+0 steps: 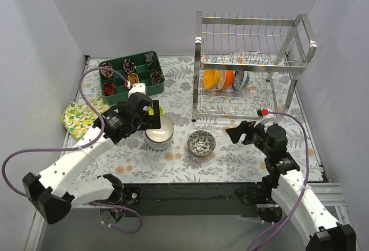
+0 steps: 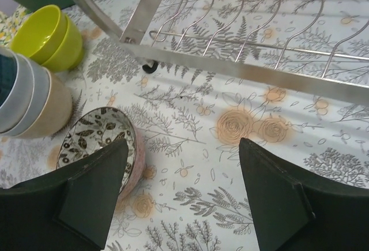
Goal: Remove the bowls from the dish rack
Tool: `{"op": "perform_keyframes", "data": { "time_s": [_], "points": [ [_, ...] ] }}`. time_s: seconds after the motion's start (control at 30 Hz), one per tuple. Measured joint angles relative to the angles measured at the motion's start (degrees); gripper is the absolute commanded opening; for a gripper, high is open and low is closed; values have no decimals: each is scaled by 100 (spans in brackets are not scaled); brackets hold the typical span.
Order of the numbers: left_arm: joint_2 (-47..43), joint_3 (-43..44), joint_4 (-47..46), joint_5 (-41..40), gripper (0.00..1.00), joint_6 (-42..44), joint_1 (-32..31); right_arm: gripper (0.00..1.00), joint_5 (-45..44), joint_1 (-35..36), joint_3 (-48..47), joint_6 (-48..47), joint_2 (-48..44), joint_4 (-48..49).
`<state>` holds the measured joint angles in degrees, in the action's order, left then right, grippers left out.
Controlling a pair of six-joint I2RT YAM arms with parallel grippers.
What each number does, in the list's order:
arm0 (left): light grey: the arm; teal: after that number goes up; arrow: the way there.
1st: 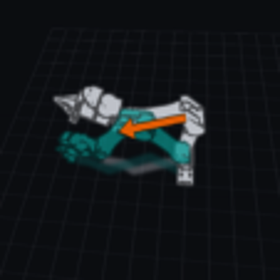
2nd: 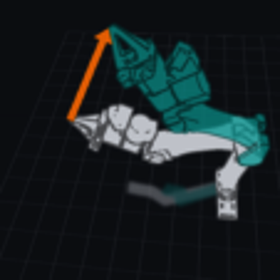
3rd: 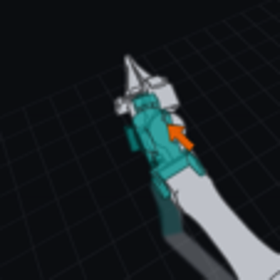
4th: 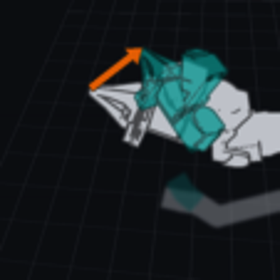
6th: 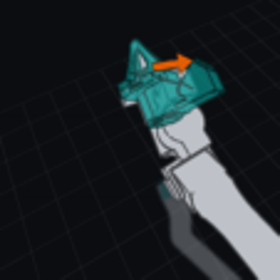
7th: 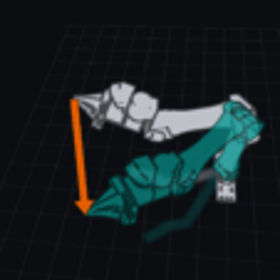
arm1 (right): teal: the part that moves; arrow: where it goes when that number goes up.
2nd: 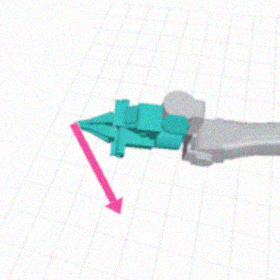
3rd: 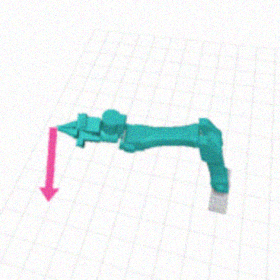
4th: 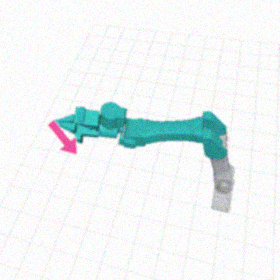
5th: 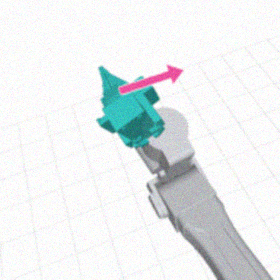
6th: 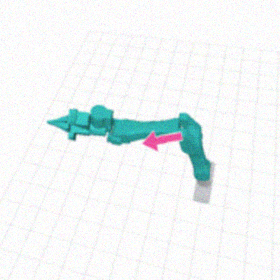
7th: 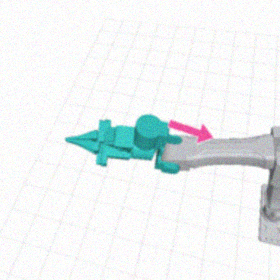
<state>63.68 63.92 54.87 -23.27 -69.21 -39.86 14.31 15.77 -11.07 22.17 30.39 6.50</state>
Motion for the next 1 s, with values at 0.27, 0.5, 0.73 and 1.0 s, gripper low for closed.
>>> {"op": "perform_keyframes", "data": {
  "time_s": [0.27, 0.5, 0.73, 1.0],
  "points": [
    [-1604, -1082, -1220, -181, 98, 157, 0, 90, -782, -2, -946, -149, 1432, 306],
    [-3106, -2444, -2343, -332, 98, 302, 0, 95, -1294, -203, -1718, -323, 2844, 960],
    [-3932, -2800, -2817, -527, 98, 437, 0, 97, -1530, -691, -2330, -398, 4240, 1794],
    [-4026, -2802, -3005, -597, 98, 579, 7, 99, -1329, -1209, -2887, -529, 5560, 2535]
  ]
}}
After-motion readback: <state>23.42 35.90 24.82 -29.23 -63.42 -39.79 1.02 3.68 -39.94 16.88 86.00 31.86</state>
